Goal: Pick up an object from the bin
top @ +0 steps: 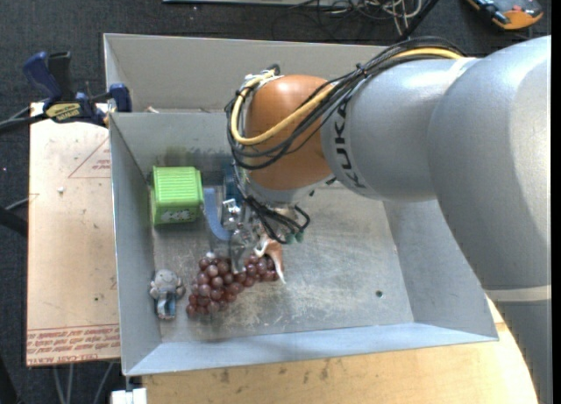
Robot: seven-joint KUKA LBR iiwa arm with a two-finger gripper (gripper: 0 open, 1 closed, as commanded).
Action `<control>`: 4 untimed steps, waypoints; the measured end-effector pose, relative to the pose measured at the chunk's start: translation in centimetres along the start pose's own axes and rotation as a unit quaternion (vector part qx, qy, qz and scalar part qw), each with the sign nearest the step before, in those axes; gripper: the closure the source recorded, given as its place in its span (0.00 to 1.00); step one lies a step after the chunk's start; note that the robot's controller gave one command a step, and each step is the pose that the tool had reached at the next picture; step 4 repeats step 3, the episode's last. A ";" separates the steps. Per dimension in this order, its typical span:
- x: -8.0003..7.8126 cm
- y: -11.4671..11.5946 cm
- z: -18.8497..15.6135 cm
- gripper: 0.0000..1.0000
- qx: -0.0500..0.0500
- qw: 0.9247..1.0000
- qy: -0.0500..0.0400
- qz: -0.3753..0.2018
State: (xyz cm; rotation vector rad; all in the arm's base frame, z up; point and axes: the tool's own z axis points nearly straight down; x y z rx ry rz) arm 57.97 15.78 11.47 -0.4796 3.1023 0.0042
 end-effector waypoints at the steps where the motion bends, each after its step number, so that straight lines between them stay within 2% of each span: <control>1: -0.2 -0.2 -5.8 1.00 0.000 1.000 0.002 0.002; 2: -0.5 -0.2 -8.1 1.00 0.001 1.000 -0.006 -0.004; 3: 0.3 0.0 -8.7 1.00 0.000 1.000 0.008 -0.001; 4: 0.3 0.0 -8.7 1.00 0.000 1.000 0.008 -0.001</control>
Offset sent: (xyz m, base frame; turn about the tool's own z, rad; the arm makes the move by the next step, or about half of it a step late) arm 0.0011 -0.0009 0.0028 -0.0419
